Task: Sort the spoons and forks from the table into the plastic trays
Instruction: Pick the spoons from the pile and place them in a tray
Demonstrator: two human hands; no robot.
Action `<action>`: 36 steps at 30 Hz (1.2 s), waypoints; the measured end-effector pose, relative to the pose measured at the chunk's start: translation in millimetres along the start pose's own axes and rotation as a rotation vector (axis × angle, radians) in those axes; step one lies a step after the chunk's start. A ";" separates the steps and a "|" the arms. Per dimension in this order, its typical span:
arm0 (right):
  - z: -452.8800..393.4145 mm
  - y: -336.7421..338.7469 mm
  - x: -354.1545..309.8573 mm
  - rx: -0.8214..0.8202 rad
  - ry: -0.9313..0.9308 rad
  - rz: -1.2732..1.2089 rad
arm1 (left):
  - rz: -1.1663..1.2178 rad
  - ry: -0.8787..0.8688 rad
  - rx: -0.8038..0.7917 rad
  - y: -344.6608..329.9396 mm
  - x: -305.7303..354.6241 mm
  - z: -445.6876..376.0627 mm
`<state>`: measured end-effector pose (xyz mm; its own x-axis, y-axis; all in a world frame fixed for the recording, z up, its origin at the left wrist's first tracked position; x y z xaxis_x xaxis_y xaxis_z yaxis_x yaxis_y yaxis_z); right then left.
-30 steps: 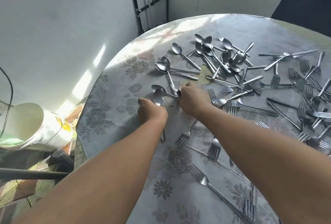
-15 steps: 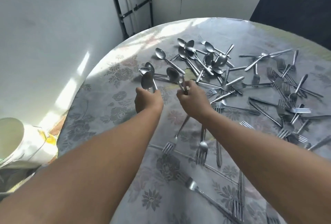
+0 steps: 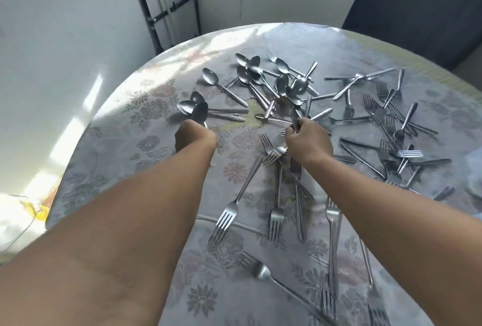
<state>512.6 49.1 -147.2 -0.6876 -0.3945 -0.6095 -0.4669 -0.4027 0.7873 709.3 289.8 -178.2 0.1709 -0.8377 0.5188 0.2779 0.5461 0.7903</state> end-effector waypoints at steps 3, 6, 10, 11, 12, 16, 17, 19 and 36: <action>-2.0 -1.9 7.5 -0.011 -0.019 -0.016 | 0.022 0.043 -0.104 -9.2 -1.5 7.7; -0.6 -8.2 3.5 -0.023 0.016 -0.026 | -0.010 0.021 -0.128 -16.6 2.5 13.1; 1.2 -23.3 -11.2 -0.047 0.073 -0.070 | -0.083 -0.049 -0.184 -27.1 15.0 15.8; 1.1 -27.1 -14.4 -0.054 0.081 -0.083 | -0.093 -0.055 -0.180 -27.5 17.7 15.0; 1.8 -29.7 -18.1 -0.058 0.090 -0.087 | -0.090 -0.052 -0.172 -27.6 19.6 15.0; 1.5 -35.3 -29.7 -0.053 0.129 -0.075 | 0.084 0.009 -0.129 -26.5 16.3 15.3; 1.5 -36.5 -31.6 -0.059 0.134 -0.073 | 0.140 0.030 -0.121 -27.1 12.5 15.7; 1.1 -39.9 -35.7 -0.081 0.144 -0.073 | 0.226 0.064 -0.097 -26.7 7.2 16.9; -17.3 -88.6 -97.8 -0.206 0.255 0.245 | 0.614 -0.012 -0.094 -20.5 -5.2 17.9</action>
<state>630.9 109.1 -158.9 -0.5931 -0.6809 -0.4297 -0.1670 -0.4180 0.8930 685.8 283.1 -191.2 0.3151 -0.3708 0.8736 0.2142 0.9246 0.3151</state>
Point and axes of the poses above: each hand's wrist, its own z-axis away from the middle knuckle, its own y-axis out of the back of the hand, x = y × z, the point moved 10 cm from there along -z, towards the middle knuckle, and after that the axes turned 6 degrees about -z, right-handed, at the moved point
